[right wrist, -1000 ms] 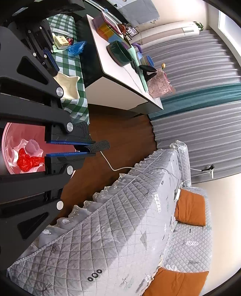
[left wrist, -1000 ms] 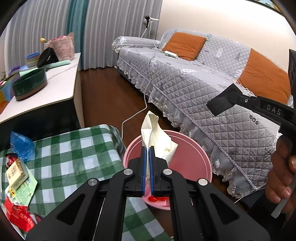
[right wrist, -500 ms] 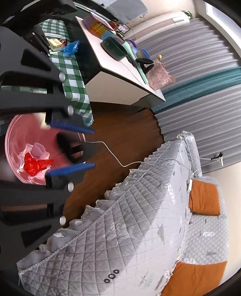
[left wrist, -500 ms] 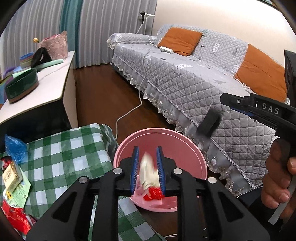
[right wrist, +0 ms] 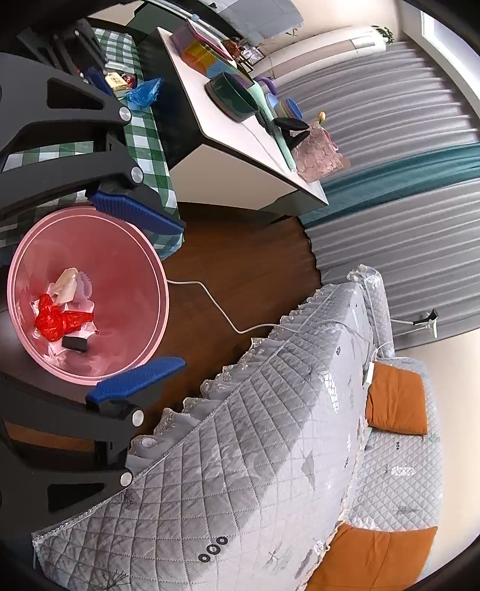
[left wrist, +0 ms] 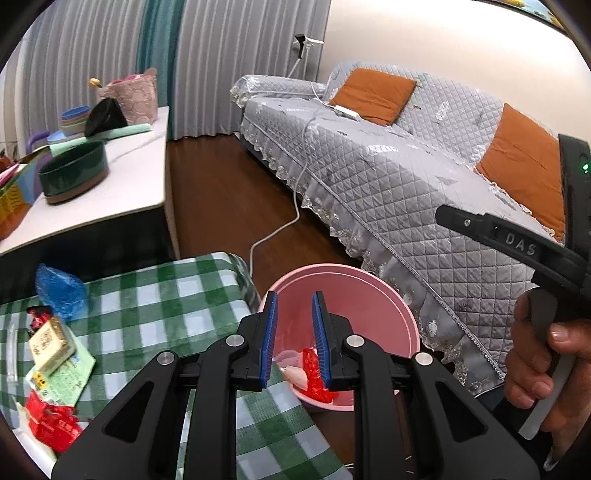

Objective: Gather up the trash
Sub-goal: 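Move the left tool back to the clear plastic straw pack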

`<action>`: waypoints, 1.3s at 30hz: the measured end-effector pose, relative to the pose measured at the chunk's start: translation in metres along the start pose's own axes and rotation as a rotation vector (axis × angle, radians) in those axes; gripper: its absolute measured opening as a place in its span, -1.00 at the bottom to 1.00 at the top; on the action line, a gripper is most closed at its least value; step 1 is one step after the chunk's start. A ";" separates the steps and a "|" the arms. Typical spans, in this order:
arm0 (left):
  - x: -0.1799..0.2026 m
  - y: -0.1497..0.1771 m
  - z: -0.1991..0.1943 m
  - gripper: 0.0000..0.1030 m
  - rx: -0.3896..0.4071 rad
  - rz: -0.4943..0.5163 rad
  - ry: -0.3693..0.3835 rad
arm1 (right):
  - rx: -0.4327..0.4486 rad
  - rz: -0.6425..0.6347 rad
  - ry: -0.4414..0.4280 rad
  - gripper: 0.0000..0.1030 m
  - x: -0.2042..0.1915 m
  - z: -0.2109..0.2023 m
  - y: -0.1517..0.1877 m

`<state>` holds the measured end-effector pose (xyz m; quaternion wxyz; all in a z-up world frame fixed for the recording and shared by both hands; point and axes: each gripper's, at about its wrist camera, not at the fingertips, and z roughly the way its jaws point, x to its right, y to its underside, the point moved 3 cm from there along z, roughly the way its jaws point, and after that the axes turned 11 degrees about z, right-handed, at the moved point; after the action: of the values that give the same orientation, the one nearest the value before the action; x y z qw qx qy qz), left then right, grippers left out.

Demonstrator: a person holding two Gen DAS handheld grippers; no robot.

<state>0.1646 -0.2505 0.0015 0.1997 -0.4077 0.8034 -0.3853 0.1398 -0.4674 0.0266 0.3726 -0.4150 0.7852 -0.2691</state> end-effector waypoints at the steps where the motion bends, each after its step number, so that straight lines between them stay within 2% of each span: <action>1: -0.003 0.000 -0.004 -0.62 0.004 -0.002 -0.003 | 0.001 -0.004 0.000 0.38 -0.002 0.000 0.001; 18: -0.071 0.009 -0.062 -0.60 0.051 -0.046 -0.100 | 0.008 -0.110 -0.003 0.39 -0.045 0.003 0.020; 20: -0.082 0.012 -0.069 -0.60 0.055 -0.050 -0.115 | 0.013 -0.127 -0.007 0.34 -0.050 0.002 0.023; 23: -0.096 0.017 -0.076 -0.60 0.058 -0.056 -0.134 | 0.021 -0.162 -0.009 0.08 -0.059 0.002 0.027; 25: -0.109 0.022 -0.083 -0.60 0.058 -0.055 -0.150 | 0.020 -0.169 -0.015 -0.18 -0.062 0.003 0.029; 27: -0.120 0.026 -0.089 -0.60 0.057 -0.053 -0.163 | 0.021 -0.176 -0.016 -0.31 -0.065 0.003 0.030; 30: -0.141 0.031 -0.099 -0.60 0.057 -0.047 -0.185 | 0.027 -0.180 -0.023 -0.38 -0.070 0.002 0.031; 35: -0.192 0.038 -0.116 -0.60 0.060 -0.069 -0.245 | 0.031 -0.189 -0.049 -0.39 -0.079 0.001 0.036; 39: -0.238 0.046 -0.131 -0.60 0.065 -0.113 -0.289 | 0.018 -0.202 -0.082 -0.54 -0.090 0.003 0.042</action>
<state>0.1980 0.0184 0.0492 0.3042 -0.4967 0.7292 -0.3591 0.1572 -0.3694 0.0272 0.3791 -0.4993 0.7212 -0.2949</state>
